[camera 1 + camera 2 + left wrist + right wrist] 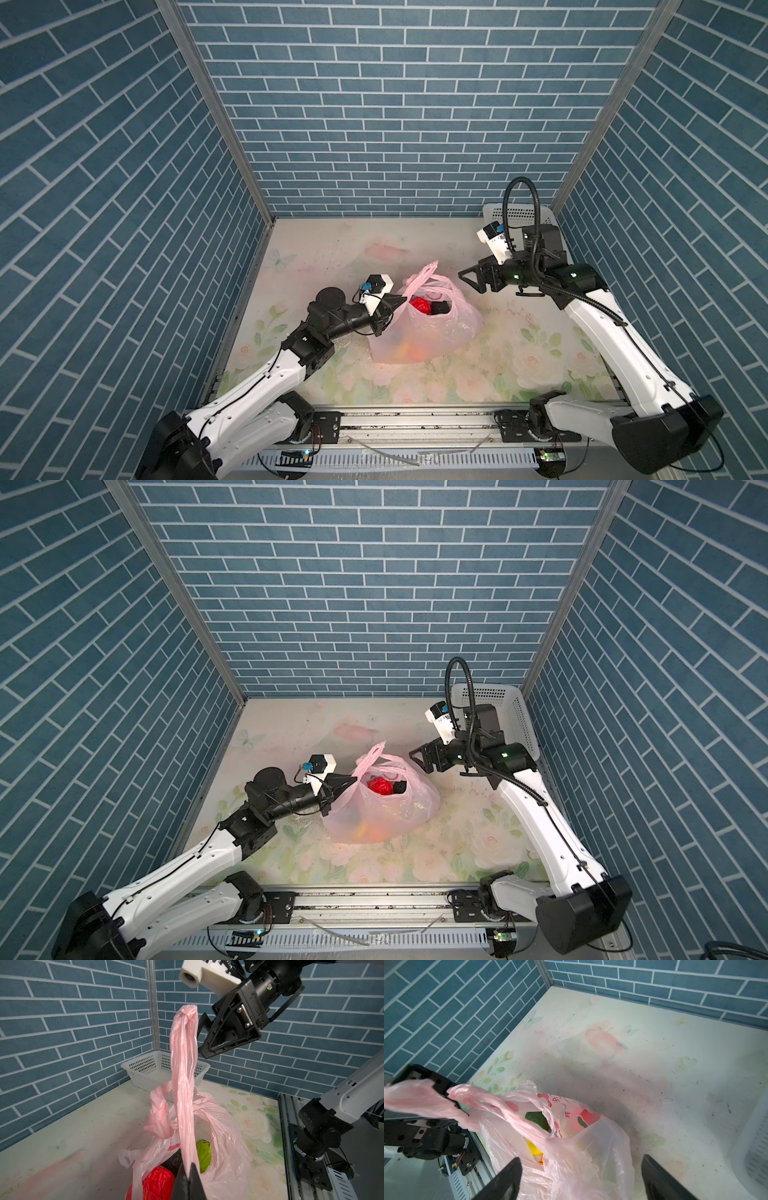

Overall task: Untie the knot of the plastic bag and take out the fruit
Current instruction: Untie the plastic bag at the center of the table.

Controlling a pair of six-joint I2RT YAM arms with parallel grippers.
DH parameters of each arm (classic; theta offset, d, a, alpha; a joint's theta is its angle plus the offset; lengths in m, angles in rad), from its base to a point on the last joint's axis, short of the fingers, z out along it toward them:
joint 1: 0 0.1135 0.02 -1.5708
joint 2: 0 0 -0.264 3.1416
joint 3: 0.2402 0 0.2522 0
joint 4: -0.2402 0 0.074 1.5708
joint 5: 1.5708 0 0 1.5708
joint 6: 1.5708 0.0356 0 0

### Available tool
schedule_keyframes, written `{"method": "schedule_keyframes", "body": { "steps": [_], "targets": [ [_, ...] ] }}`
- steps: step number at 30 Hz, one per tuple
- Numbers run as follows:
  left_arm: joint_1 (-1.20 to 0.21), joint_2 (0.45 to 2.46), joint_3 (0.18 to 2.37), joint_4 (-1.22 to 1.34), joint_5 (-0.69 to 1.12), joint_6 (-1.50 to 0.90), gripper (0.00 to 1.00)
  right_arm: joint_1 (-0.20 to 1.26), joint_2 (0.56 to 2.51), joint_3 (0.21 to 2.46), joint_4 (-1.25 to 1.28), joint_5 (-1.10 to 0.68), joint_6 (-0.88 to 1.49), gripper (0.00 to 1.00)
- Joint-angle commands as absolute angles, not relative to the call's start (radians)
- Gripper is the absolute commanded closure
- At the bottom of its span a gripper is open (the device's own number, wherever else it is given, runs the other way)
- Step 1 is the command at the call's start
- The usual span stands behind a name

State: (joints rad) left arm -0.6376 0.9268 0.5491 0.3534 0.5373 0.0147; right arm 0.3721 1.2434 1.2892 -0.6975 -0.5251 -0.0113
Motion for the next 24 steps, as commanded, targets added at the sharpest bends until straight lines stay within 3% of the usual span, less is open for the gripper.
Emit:
{"method": "schedule_keyframes", "body": {
  "steps": [1,10,14,17,18,20,21,24],
  "targets": [
    [-0.643,0.908,0.542,0.379,0.557,0.039,1.0,0.38,1.32,1.344,-0.761,-0.649,-0.13,0.08],
    [-0.642,0.907,0.533,0.378,0.557,0.038,1.0,0.548,1.478,1.411,-0.811,-0.595,-0.25,0.05],
    [-0.643,0.902,0.53,0.375,0.545,0.049,1.0,0.569,1.577,1.424,-0.782,-0.516,-0.229,0.15],
    [-0.642,0.905,0.533,0.375,0.525,0.065,1.0,0.571,1.631,1.427,-0.734,-0.491,-0.222,0.35],
    [-0.641,0.91,0.538,0.377,0.521,0.072,1.0,0.571,1.642,1.429,-0.716,-0.492,-0.222,0.48],
    [-0.641,0.926,0.552,0.371,0.507,0.095,1.0,0.571,1.654,1.429,-0.67,-0.496,-0.215,0.89],
    [-0.641,0.938,0.558,0.37,0.498,0.107,1.0,0.57,1.658,1.429,-0.646,-0.486,-0.207,1.0],
    [-0.637,0.987,0.579,0.383,0.481,0.137,1.0,0.557,1.654,1.427,-0.555,-0.402,-0.159,1.0]
  ]
}}
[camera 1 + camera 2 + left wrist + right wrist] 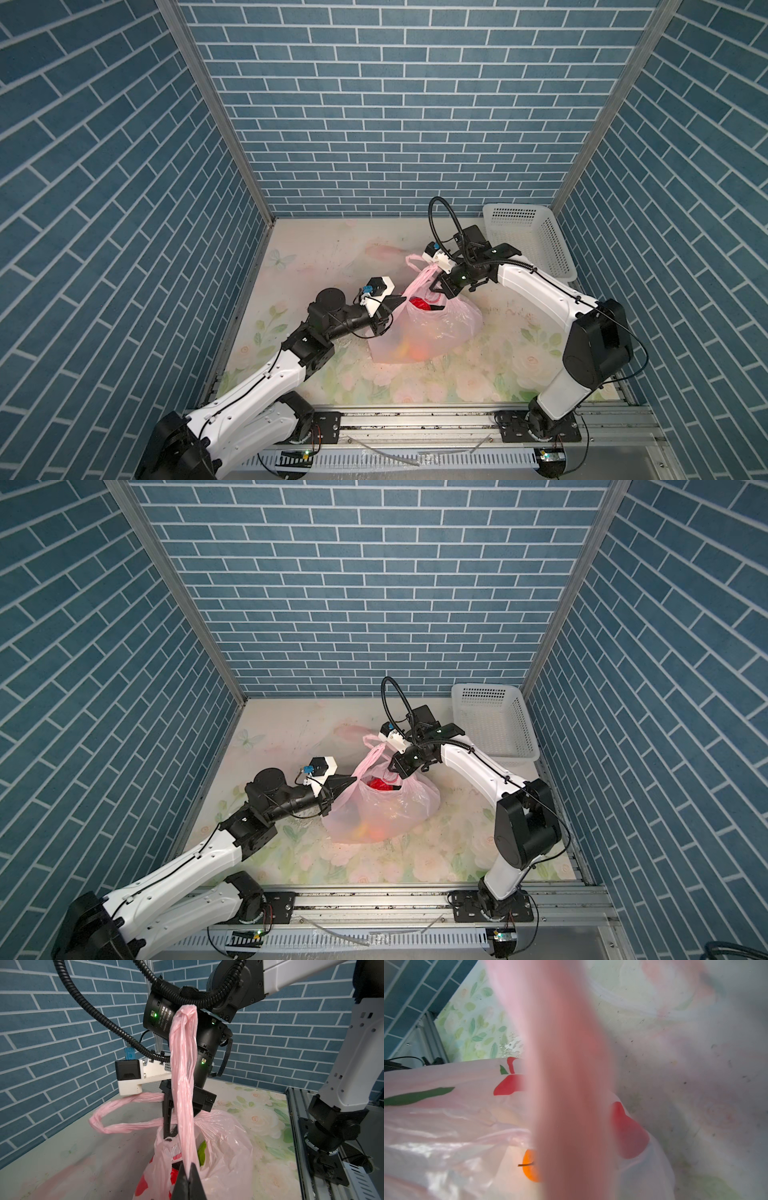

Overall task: Untie the knot of the plastic bag and take out the fruit
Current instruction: Untie the plastic bag at the center of the table.

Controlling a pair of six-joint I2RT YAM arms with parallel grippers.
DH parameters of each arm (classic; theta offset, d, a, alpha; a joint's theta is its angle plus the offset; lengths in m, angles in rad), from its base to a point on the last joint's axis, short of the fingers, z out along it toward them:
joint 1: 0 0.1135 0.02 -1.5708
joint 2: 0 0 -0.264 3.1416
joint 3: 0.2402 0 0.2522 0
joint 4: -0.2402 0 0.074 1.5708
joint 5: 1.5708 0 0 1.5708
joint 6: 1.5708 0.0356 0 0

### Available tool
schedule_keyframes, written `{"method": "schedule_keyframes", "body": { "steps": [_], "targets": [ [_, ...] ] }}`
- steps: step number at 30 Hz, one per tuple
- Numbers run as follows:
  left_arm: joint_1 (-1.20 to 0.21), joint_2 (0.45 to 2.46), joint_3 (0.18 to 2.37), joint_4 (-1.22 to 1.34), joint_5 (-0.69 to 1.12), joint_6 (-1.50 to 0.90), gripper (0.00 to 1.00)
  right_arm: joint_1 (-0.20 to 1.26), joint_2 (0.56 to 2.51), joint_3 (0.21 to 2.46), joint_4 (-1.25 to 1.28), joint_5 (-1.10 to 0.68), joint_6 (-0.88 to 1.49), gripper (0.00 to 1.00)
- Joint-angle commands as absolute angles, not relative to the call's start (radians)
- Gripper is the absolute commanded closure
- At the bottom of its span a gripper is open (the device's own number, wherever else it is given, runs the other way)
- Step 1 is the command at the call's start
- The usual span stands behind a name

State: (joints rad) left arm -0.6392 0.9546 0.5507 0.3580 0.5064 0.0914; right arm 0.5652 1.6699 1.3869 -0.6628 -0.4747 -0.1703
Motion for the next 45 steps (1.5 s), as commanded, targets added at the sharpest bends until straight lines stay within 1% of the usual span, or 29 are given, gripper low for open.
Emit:
{"method": "schedule_keyframes", "body": {
  "steps": [1,4,7,8,9,11,12,13,14,15,16,17,18,19,22,25,28,30,33,36,40,45],
  "targets": [
    [-0.631,1.007,0.588,0.397,0.479,0.142,1.0,0.545,1.649,1.421,-0.518,-0.375,-0.138,1.0],
    [-0.604,1.065,0.624,0.44,0.482,0.146,1.0,0.494,1.626,1.404,-0.428,-0.296,-0.08,1.0],
    [-0.575,1.12,0.667,0.48,0.482,0.152,0.99,0.455,1.595,1.396,-0.392,-0.223,-0.058,1.0],
    [-0.569,1.135,0.683,0.486,0.481,0.156,0.94,0.447,1.587,1.396,-0.39,-0.2,-0.055,1.0],
    [-0.562,1.152,0.694,0.49,0.475,0.16,0.87,0.437,1.575,1.396,-0.391,-0.179,-0.052,1.0],
    [-0.556,1.178,0.742,0.487,0.458,0.167,0.77,0.419,1.553,1.394,-0.401,-0.16,-0.043,1.0],
    [-0.555,1.187,0.76,0.478,0.448,0.166,0.66,0.41,1.542,1.394,-0.415,-0.164,-0.038,1.0],
    [-0.554,1.194,0.779,0.464,0.441,0.16,0.53,0.406,1.529,1.393,-0.429,-0.166,-0.033,1.0],
    [-0.554,1.199,0.797,0.445,0.425,0.15,0.43,0.404,1.516,1.39,-0.439,-0.164,-0.026,1.0],
    [-0.555,1.204,0.819,0.415,0.404,0.133,0.3,0.403,1.499,1.382,-0.451,-0.163,-0.018,1.0],
    [-0.555,1.2,0.837,0.381,0.398,0.117,0.23,0.403,1.482,1.375,-0.467,-0.161,-0.006,1.0],
    [-0.56,1.196,0.847,0.36,0.387,0.104,0.11,0.404,1.467,1.369,-0.48,-0.158,0.006,1.0],
    [-0.572,1.185,0.858,0.323,0.363,0.095,0.04,0.403,1.448,1.358,-0.494,-0.157,0.023,1.0],
    [-0.592,1.171,0.867,0.279,0.333,0.096,0.01,0.404,1.429,1.344,-0.505,-0.151,0.044,1.0],
    [-0.683,1.14,0.888,0.137,0.179,0.122,0.0,0.403,1.384,1.298,-0.527,-0.158,0.109,1.0],
    [-0.793,1.134,0.891,0.059,0.011,0.116,0.0,0.404,1.352,1.245,-0.526,-0.172,0.171,1.0],
    [-0.885,1.155,0.889,0.058,-0.162,0.082,0.0,0.405,1.331,1.209,-0.523,-0.193,0.221,1.0],
    [-0.911,1.187,0.894,0.094,-0.233,0.062,0.0,0.407,1.312,1.185,-0.513,-0.215,0.248,1.0],
    [-0.925,1.258,0.924,0.168,-0.289,0.055,0.0,0.412,1.276,1.15,-0.498,-0.233,0.277,1.0],
    [-0.925,1.345,0.986,0.232,-0.294,0.051,0.0,0.418,1.241,1.116,-0.485,-0.238,0.284,1.0],
    [-0.925,1.476,1.111,0.228,-0.32,0.034,0.0,0.426,1.199,1.078,-0.467,-0.229,0.285,1.0],
    [-0.925,1.577,1.2,0.251,-0.38,0.02,0.01,0.431,1.17,1.05,-0.444,-0.222,0.287,1.0]
  ]
}}
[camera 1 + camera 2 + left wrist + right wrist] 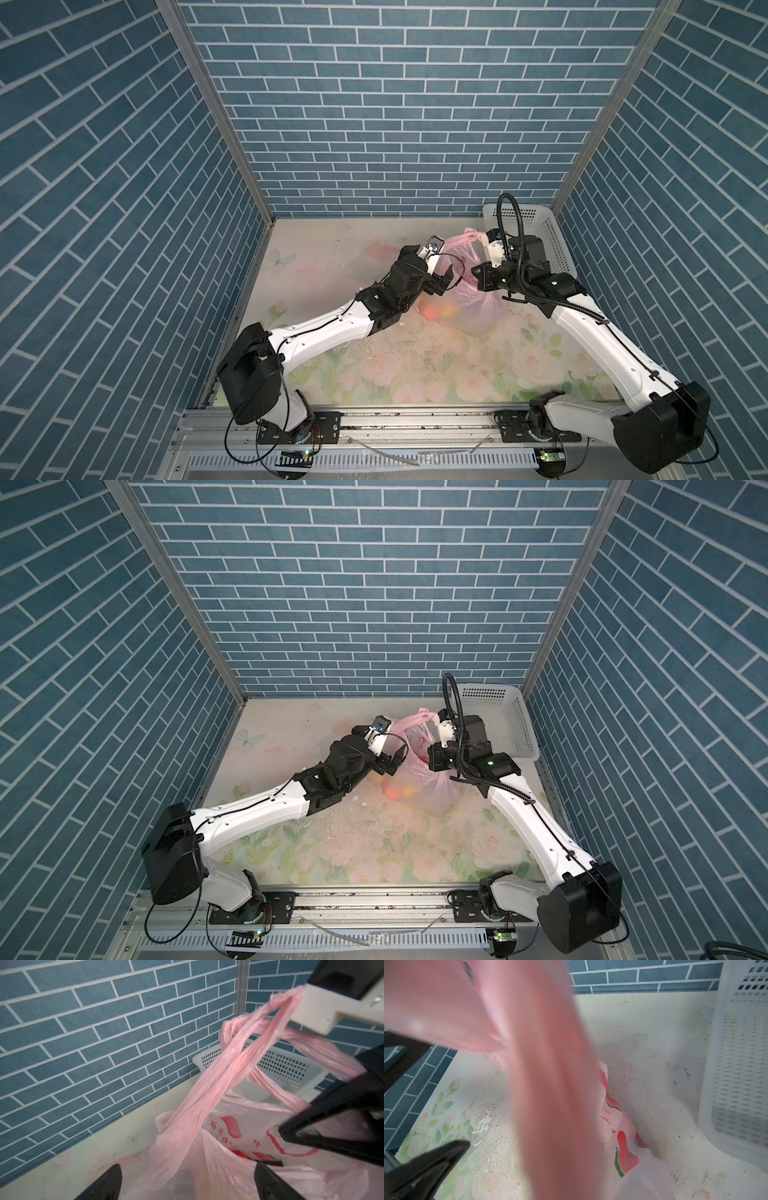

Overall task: Untie the knot of the plastic bag and take out the fruit
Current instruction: Untie the plastic bag at the center of the table.

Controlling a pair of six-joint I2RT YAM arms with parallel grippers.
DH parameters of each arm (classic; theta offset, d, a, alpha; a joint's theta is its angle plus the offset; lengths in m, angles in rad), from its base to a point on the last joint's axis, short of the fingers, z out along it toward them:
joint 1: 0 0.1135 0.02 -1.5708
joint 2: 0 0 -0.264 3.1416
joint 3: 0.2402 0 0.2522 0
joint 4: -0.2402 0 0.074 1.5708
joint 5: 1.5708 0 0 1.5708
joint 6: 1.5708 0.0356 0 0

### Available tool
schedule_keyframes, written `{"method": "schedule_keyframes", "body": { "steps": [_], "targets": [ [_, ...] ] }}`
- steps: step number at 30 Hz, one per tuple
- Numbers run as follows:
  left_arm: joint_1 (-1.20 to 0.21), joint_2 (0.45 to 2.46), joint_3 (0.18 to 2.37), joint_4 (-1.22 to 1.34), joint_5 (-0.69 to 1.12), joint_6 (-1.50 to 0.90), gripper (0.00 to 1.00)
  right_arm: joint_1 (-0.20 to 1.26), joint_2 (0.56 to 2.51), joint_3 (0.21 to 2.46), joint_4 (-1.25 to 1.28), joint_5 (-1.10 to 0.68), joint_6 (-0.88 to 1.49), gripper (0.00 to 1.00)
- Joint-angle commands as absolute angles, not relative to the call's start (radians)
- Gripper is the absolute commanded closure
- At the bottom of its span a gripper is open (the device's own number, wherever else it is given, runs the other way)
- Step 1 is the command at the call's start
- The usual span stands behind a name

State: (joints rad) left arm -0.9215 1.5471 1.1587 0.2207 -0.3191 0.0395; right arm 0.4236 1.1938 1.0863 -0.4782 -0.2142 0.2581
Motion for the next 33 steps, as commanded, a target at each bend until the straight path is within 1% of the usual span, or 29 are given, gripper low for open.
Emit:
{"method": "schedule_keyframes", "body": {
  "steps": [1,5,9,13,15,20,23,27,31,33],
  "targets": [
    [-0.925,1.597,1.221,0.251,-0.389,0.019,0.0,0.433,1.168,1.047,-0.439,-0.224,0.287,1.0],
    [-0.926,1.688,1.325,0.204,-0.42,0.039,0.0,0.441,1.168,1.038,-0.425,-0.227,0.289,1.0],
    [-0.925,1.771,1.402,0.177,-0.533,0.061,0.0,0.448,1.161,1.04,-0.422,-0.222,0.287,1.0],
    [-0.888,1.798,1.432,0.141,-0.619,0.078,0.0,0.449,1.148,1.037,-0.43,-0.209,0.282,1.0],
    [-0.855,1.771,1.412,0.106,-0.619,0.057,0.0,0.448,1.139,1.035,-0.442,-0.199,0.277,1.0],
    [-0.789,1.614,1.255,0.102,-0.546,0.046,0.0,0.449,1.118,1.018,-0.46,-0.178,0.272,1.0],
    [-0.745,1.54,1.195,0.05,-0.529,0.027,0.0,0.449,1.111,1.002,-0.459,-0.176,0.274,1.0],
    [-0.677,1.451,1.123,0.011,-0.447,-0.021,0.0,0.449,1.109,0.994,-0.462,-0.175,0.279,1.0],
    [-0.661,1.391,1.071,-0.021,-0.406,-0.024,0.0,0.449,1.113,1.0,-0.466,-0.164,0.276,1.0],
    [-0.648,1.37,1.04,-0.021,-0.34,-0.022,0.0,0.449,1.114,1.004,-0.463,-0.17,0.275,1.0]
  ]
}}
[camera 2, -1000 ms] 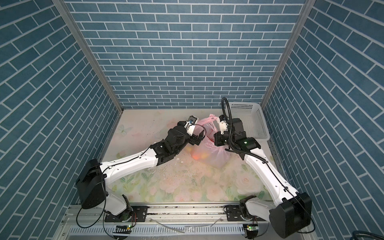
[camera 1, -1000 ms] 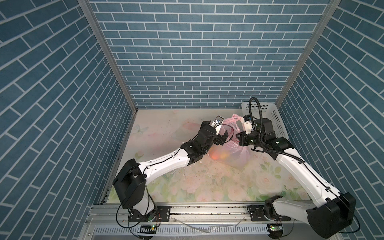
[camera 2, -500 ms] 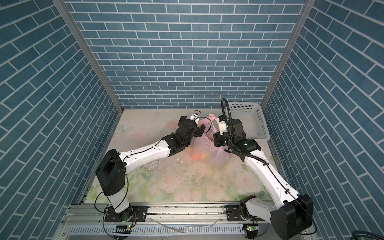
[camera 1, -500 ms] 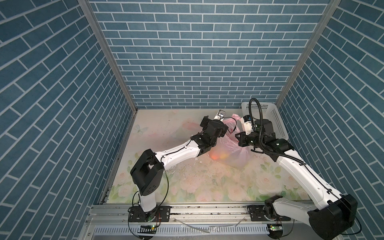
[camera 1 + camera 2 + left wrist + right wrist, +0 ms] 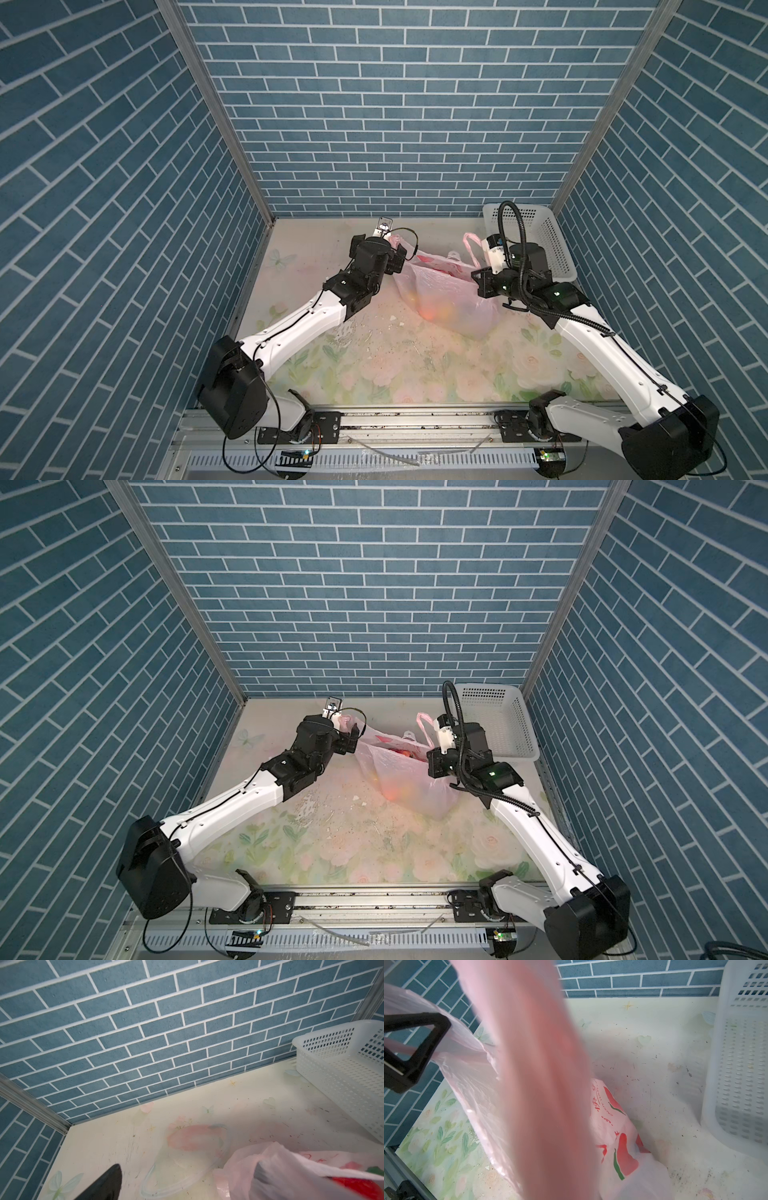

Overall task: Untie the knot of the plastic bag and take out the fruit
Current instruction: Untie the plastic bag at the center of the table.

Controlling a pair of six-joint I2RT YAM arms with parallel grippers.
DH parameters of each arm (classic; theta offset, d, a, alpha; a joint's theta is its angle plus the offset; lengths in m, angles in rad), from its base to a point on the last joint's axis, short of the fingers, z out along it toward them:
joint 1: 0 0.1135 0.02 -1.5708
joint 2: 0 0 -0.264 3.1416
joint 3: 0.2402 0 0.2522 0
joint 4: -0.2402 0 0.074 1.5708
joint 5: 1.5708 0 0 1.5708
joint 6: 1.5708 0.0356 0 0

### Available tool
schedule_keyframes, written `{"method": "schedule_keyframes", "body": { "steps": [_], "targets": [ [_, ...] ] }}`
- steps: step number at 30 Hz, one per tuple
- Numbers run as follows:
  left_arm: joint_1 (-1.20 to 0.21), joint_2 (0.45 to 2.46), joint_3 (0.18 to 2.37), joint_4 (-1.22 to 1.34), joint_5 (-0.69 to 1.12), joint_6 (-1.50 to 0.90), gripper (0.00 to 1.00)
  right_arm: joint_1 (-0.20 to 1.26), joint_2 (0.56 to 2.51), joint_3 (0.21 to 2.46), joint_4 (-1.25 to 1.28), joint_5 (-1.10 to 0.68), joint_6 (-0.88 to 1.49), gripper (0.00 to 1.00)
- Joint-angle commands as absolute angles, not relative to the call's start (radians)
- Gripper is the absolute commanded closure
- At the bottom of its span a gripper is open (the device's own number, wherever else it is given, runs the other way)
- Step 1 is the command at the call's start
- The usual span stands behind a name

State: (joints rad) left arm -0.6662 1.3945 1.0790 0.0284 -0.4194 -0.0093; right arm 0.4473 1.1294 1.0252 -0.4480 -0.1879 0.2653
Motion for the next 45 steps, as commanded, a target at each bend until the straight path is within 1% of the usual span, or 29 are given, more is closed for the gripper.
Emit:
{"method": "schedule_keyframes", "body": {
  "steps": [1,4,7,11,13,19,20,21,22,26,27,28,29,30,34,38,45],
  "targets": [
    [-0.641,1.359,1.027,-0.015,-0.284,-0.021,0.0,0.449,1.116,1.006,-0.46,-0.175,0.275,1.0],
    [-0.638,1.324,1.003,0.014,-0.156,-0.018,0.0,0.45,1.126,1.006,-0.458,-0.187,0.274,1.0],
    [-0.638,1.291,1.0,0.04,-0.127,-0.012,0.03,0.451,1.127,1.006,-0.454,-0.192,0.274,1.0],
    [-0.628,1.27,1.005,0.079,-0.077,0.023,0.12,0.451,1.131,1.0,-0.448,-0.199,0.275,1.0],
    [-0.618,1.271,1.01,0.101,-0.028,0.027,0.15,0.453,1.134,1.001,-0.443,-0.205,0.276,1.0],
    [-0.606,1.343,1.085,0.107,0.124,0.051,0.18,0.458,1.14,1.001,-0.437,-0.21,0.275,1.0],
    [-0.606,1.356,1.098,0.104,0.141,0.054,0.21,0.459,1.142,1.001,-0.437,-0.212,0.275,1.0],
    [-0.606,1.368,1.113,0.099,0.147,0.056,0.26,0.459,1.144,1.002,-0.436,-0.212,0.275,1.0],
    [-0.606,1.379,1.123,0.096,0.141,0.053,0.31,0.46,1.144,1.003,-0.436,-0.211,0.274,1.0],
    [-0.601,1.381,1.11,0.13,0.105,0.047,0.46,0.461,1.146,1.006,-0.437,-0.21,0.27,1.0],
    [-0.598,1.378,1.105,0.139,0.1,0.042,0.53,0.462,1.147,1.006,-0.435,-0.212,0.27,1.0],
    [-0.595,1.376,1.104,0.139,0.093,0.036,0.63,0.461,1.15,1.004,-0.435,-0.212,0.269,1.0],
    [-0.592,1.376,1.106,0.132,0.093,0.032,0.75,0.462,1.154,1.004,-0.436,-0.212,0.268,1.0],
    [-0.591,1.376,1.113,0.118,0.088,0.029,0.82,0.461,1.157,1.003,-0.436,-0.21,0.266,1.0],
    [-0.588,1.352,1.118,0.062,0.067,0.015,0.93,0.46,1.177,1.012,-0.446,-0.193,0.242,1.0],
    [-0.587,1.287,1.105,0.013,0.061,0.005,0.99,0.455,1.232,1.062,-0.472,-0.189,0.198,1.0],
    [-0.587,1.131,1.044,-0.114,0.017,-0.041,1.0,0.451,1.34,1.175,-0.477,-0.221,0.133,1.0]
  ]
}}
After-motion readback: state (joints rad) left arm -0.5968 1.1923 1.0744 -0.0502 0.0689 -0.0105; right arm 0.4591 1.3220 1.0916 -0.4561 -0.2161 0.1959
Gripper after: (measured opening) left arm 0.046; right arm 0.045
